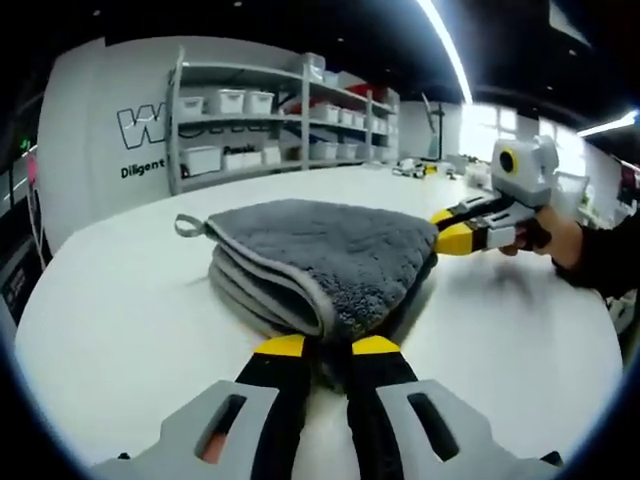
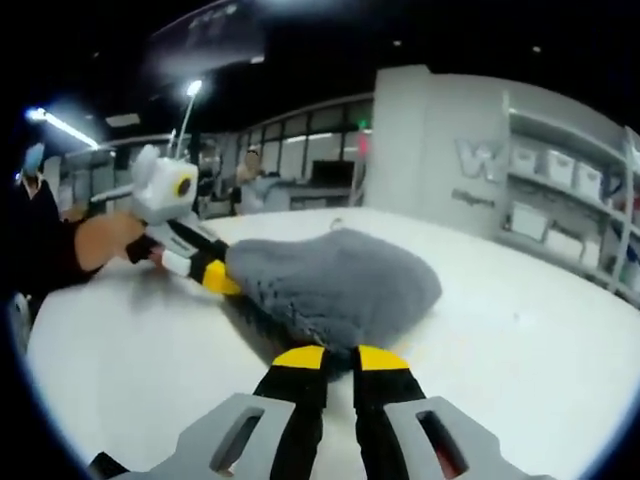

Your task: Open the folded towel by lifting each exposed corner and separating the folded layers until the towel lies flat within the target outline without major curled edges

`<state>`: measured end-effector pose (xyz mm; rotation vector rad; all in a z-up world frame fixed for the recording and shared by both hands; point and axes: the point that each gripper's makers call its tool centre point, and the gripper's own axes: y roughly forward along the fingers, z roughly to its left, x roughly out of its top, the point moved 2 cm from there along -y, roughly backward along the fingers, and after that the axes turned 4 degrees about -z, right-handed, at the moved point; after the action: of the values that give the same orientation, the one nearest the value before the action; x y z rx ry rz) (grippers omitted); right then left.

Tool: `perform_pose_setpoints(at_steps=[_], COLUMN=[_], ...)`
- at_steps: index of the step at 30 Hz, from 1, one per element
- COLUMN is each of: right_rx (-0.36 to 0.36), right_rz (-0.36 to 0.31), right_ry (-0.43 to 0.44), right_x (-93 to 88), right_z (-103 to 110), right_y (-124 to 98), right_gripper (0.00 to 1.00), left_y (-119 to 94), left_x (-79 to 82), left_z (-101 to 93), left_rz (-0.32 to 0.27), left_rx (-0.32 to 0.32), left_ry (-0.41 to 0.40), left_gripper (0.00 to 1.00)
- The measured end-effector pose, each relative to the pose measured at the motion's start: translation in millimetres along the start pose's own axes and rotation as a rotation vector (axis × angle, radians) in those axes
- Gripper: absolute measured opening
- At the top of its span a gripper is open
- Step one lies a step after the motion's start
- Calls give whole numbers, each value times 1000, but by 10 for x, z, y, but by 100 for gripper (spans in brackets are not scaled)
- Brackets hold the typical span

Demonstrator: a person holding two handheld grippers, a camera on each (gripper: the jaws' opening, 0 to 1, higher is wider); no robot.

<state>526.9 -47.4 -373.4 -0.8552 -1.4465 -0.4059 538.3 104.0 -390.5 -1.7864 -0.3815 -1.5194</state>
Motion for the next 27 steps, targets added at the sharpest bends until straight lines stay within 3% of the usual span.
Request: perform_pose_setpoints(at_steps=[10,27], right_rx=[21,49], right_rz=[29,67], right_ry=[-17,-11], right_x=[-39,-136], right_z=[103,251], right_y=[-119,-280], right_gripper=[4,4], left_y=[-30,-114], left_x=[-7,-50], left_z=[-9,-130], left_rz=[34,42], left_rx=[-18,-52], left_ry=[26,43], left_gripper=[11,8])
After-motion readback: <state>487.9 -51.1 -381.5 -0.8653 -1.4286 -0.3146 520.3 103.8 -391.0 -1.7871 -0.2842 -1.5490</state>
